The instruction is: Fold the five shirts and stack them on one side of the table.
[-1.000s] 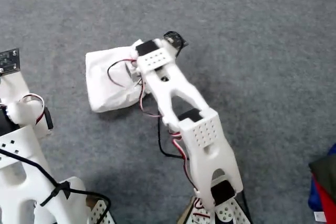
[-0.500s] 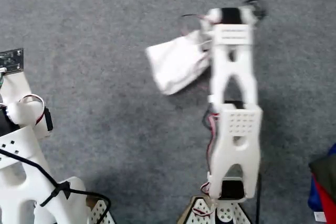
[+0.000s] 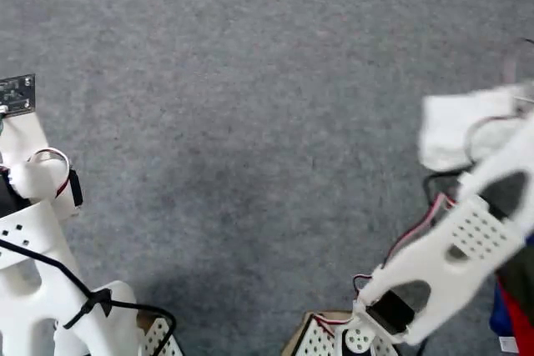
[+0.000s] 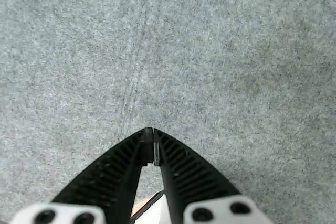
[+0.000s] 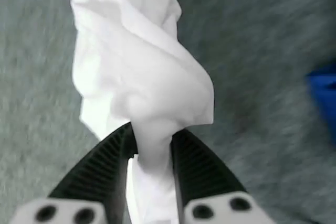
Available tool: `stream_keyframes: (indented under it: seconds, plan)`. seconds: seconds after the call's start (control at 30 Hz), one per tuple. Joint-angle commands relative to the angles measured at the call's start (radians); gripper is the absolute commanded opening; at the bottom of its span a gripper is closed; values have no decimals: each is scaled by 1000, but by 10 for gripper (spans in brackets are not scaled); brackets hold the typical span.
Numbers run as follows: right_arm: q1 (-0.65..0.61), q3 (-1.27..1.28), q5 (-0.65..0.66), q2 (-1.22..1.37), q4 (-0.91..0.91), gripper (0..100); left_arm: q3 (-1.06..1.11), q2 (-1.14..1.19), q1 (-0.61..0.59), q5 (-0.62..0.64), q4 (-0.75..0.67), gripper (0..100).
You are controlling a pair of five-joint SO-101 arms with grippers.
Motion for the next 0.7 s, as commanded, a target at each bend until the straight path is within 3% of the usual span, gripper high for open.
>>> stream_keyframes:
  seconds: [0.0, 0.3, 0.67]
  plan:
    - [130, -47, 87, -122, 18, 5, -35, -4, -2, -6, -15, 19]
    - [321, -27, 233, -127, 18, 5, -28, -4, 43, -6, -15, 19]
    - [458, 470, 364, -412, 17, 5, -29, -4, 172, 37, -15, 19]
